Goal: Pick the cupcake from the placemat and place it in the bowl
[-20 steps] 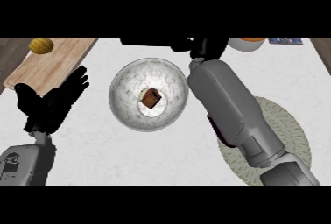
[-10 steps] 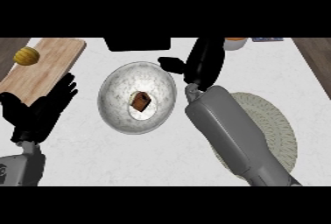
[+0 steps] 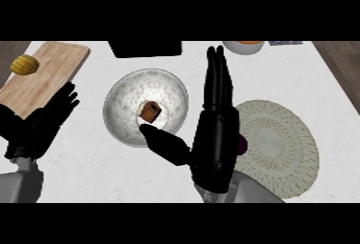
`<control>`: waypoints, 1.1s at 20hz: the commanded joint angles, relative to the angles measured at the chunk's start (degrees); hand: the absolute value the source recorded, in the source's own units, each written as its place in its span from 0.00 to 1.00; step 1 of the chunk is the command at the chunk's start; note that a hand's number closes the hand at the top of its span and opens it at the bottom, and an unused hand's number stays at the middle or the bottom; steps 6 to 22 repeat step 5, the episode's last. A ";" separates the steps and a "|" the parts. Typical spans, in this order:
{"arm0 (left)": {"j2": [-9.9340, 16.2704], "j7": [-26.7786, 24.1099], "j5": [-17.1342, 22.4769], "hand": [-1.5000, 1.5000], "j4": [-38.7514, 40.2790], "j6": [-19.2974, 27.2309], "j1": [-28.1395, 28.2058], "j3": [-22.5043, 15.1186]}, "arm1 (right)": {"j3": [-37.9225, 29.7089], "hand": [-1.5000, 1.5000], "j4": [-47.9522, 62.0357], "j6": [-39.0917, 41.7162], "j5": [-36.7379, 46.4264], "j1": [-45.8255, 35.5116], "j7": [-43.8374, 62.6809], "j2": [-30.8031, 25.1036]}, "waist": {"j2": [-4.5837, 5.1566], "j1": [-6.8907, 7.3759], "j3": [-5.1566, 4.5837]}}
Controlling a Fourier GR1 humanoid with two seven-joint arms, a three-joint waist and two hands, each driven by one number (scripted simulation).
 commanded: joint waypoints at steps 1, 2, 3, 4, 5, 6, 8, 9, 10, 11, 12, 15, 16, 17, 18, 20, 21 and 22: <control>-0.56 -2.09 -0.39 0.50 0.69 0.21 1.45 0.27 | 8.45 0.00 -17.17 0.70 3.42 9.58 5.38 0.14 | 0.23 -0.36 0.01; -1.00 -1.67 -1.52 0.50 -0.42 0.67 1.12 -1.05 | 10.86 0.00 -19.94 0.60 5.11 11.37 6.96 0.14 | 0.23 -0.10 0.02; -1.34 -0.23 -2.07 0.50 -0.98 1.51 0.33 -1.66 | 14.94 1.00 -20.84 -0.96 9.13 15.61 6.63 0.14 | 0.37 0.06 0.03; 0.90 -0.52 0.18 0.50 0.05 -0.31 0.34 1.04 | 17.19 1.00 -23.63 1.78 12.33 18.82 6.51 0.13 | 0.43 0.11 -0.02; -1.09 -0.65 -1.88 0.50 -0.47 1.99 0.43 -0.59 | 20.75 1.00 -23.71 1.98 15.49 23.46 5.50 0.13 | 0.50 -0.10 0.00; -1.09 -0.65 -1.88 0.50 -0.47 1.99 0.43 -0.59 | 20.75 1.00 -23.71 1.98 15.49 23.46 5.50 0.13 | 0.50 -0.10 0.00; -1.09 -0.65 -1.88 0.50 -0.47 1.99 0.43 -0.59 | 20.75 1.00 -23.71 1.98 15.49 23.46 5.50 0.13 | 0.50 -0.10 0.00; -1.09 -0.65 -1.88 0.50 -0.47 1.99 0.43 -0.59 | 20.75 1.00 -23.71 1.98 15.49 23.46 5.50 0.13 | 0.50 -0.10 0.00; -1.09 -0.65 -1.88 0.50 -0.47 1.99 0.43 -0.59 | 20.75 1.00 -23.71 1.98 15.49 23.46 5.50 0.13 | 0.50 -0.10 0.00; -1.09 -0.65 -1.88 0.50 -0.47 1.99 0.43 -0.59 | 20.75 1.00 -23.71 1.98 15.49 23.46 5.50 0.13 | 0.50 -0.10 0.00; -1.09 -0.65 -1.88 0.50 -0.47 1.99 0.43 -0.59 | 20.75 1.00 -23.71 1.98 15.49 23.46 5.50 0.13 | 0.50 -0.10 0.00; -1.09 -0.65 -1.88 0.50 -0.47 1.99 0.43 -0.59 | 20.75 1.00 -23.71 1.98 15.49 23.46 5.50 0.13 | 0.50 -0.10 0.00; -1.09 -0.65 -1.88 0.50 -0.47 1.99 0.43 -0.59 | 20.75 1.00 -23.71 1.98 15.49 23.46 5.50 0.13 | 0.50 -0.10 0.00; -1.09 -0.65 -1.88 0.50 -0.47 1.99 0.43 -0.59 | 20.75 1.00 -23.71 1.98 15.49 23.46 5.50 0.13 | 0.50 -0.10 0.00; -1.09 -0.65 -1.88 0.50 -0.47 1.99 0.43 -0.59 | 20.75 1.00 -23.71 1.98 15.49 23.46 5.50 0.13 | 0.50 -0.10 0.00; -1.09 -0.65 -1.88 0.50 -0.47 1.99 0.43 -0.59 | 20.75 1.00 -23.71 1.98 15.49 23.46 5.50 0.13 | 0.50 -0.10 0.00; -1.09 -0.65 -1.88 0.50 -0.47 1.99 0.43 -0.59 | 20.75 1.00 -23.71 1.98 15.49 23.46 5.50 0.13 | 0.50 -0.10 0.00; -1.09 -0.65 -1.88 0.50 -0.47 1.99 0.43 -0.59 | 20.75 1.00 -23.71 1.98 15.49 23.46 5.50 0.13 | 0.50 -0.10 0.00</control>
